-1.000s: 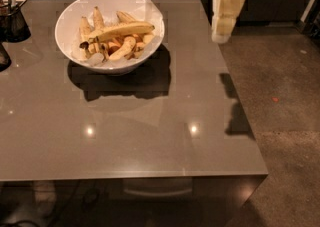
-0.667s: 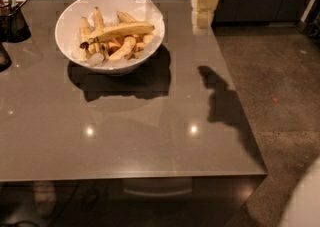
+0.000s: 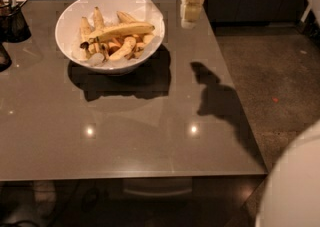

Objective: Pick banana from white bowl

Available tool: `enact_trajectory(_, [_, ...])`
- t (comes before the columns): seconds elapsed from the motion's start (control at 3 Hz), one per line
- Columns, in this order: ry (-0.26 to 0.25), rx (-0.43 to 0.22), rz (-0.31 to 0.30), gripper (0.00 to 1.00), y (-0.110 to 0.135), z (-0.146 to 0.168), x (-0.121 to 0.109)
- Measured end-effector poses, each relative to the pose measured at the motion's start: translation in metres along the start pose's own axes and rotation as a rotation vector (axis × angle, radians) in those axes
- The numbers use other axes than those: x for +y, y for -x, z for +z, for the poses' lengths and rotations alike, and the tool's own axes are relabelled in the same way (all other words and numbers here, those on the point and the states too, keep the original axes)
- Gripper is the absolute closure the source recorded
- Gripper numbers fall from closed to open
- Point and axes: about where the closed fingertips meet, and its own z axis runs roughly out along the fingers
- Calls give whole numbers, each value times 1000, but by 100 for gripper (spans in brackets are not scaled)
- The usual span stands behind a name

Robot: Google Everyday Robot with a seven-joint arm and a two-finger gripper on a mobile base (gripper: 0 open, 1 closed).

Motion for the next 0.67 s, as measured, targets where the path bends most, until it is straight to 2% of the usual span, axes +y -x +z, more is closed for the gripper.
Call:
enact_trajectory(0.33, [3, -34, -55, 0, 28, 18, -30])
enact_trajectory(0.67, [-3, -59, -102, 8, 56, 39, -55])
